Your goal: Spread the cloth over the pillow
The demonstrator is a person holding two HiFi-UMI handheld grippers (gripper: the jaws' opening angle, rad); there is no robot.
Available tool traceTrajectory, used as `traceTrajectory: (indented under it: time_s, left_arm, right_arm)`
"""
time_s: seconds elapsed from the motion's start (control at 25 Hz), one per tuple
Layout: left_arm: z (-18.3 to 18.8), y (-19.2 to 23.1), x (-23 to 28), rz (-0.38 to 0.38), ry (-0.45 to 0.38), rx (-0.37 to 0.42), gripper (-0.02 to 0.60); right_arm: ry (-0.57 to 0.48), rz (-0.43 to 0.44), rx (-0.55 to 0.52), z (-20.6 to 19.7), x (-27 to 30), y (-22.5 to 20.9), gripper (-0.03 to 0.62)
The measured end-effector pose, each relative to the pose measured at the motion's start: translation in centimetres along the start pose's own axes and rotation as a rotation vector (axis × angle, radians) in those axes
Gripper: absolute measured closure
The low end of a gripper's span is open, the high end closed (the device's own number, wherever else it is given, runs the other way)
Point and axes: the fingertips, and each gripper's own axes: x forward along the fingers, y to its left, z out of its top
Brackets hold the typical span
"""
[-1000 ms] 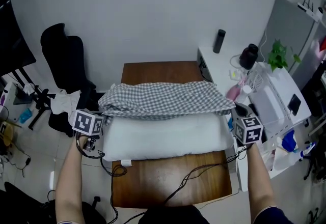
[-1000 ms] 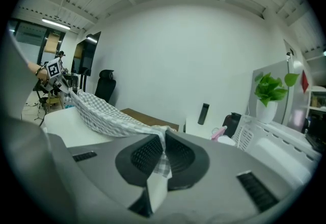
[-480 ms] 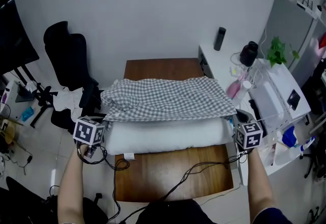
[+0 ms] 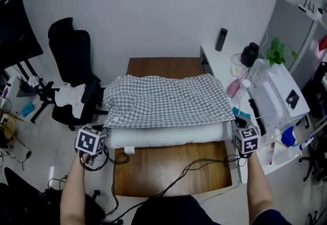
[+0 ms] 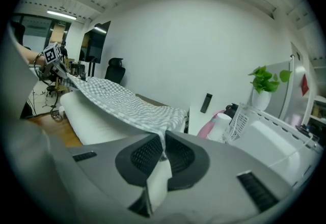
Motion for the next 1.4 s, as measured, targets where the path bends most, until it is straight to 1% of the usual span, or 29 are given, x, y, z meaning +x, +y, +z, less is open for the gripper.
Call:
traceTrajectory:
  time_s: [0.2, 0.4, 0.52, 0.64, 0.92, 1.08, 1.4]
  left_arm:
    - [-1.6, -0.7, -0.8, 0.041, 0.013, 0.018, 0.563]
    - [-3.7, -1.4, -0.4, 0.056, 0.057, 0.034, 0.563]
    - [-5.6, -2.0, 0.6, 0.046, 0.1, 0.018, 0.563]
    - [-7.1, -2.4, 1.5, 0.028, 0.121, -0.017, 0.563]
    - [-8.2, -3.2, 2.1, 0.033, 0.135, -0.025, 0.563]
    - [-8.9, -3.2, 2.6, 0.044, 0.14, -0.051, 0.563]
    - [-9.2, -3.3, 2.6, 0.047, 0.111, -0.097, 0.561]
  right_arm:
    - [0.025, 0.013, -0.053, -1.3, -0.4, 0.9, 0.571]
    - [0.052, 0.014, -0.075, -2.5, -0.6, 1.6, 0.571]
    - [0.074, 0.013, -0.095, -3.4, -0.5, 2.1, 0.571]
    - [0.091, 0.017, -0.092, -4.2, -0.5, 2.5, 0.571]
    - [0.116, 0.014, -0.057, -6.1, -0.7, 2.8, 0.571]
    - [0.14, 0.016, -0.047, -7.3, -0.6, 3.2, 0.571]
    - [0.157, 0.018, -0.022, -8.8, -0.6, 3.9, 0.569]
